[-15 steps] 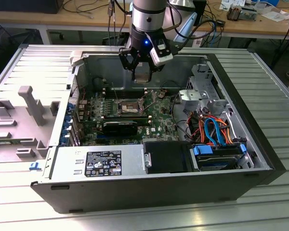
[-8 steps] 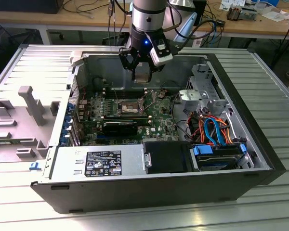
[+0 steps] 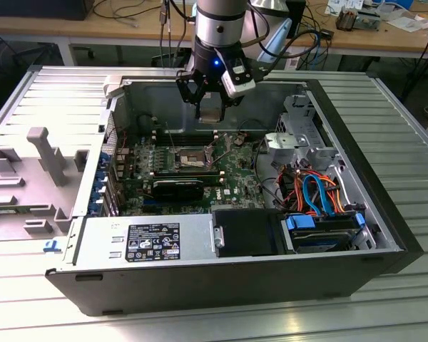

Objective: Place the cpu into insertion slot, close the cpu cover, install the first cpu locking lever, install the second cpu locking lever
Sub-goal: 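Place the cpu into insertion slot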

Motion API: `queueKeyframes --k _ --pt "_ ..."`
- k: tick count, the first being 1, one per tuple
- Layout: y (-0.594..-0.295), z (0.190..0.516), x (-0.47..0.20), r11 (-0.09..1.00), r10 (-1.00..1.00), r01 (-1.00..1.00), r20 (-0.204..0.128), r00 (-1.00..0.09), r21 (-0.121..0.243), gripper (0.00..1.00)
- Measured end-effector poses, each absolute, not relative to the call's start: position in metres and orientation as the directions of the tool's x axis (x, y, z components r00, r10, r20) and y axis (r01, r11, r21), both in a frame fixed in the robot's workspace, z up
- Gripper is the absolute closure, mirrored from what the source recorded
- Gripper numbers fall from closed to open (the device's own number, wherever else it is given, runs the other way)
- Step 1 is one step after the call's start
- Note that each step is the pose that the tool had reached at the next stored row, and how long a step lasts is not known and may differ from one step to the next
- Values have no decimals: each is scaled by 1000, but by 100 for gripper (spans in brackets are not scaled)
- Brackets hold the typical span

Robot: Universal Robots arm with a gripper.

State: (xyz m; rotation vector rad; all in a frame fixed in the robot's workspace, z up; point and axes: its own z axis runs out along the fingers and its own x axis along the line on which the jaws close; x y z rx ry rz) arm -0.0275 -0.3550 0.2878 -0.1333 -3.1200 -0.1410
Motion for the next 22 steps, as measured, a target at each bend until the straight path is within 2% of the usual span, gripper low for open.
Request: queueKeyframes --k 22 --pt "-355 288 -27 990 107 108 19 -994 89 46"
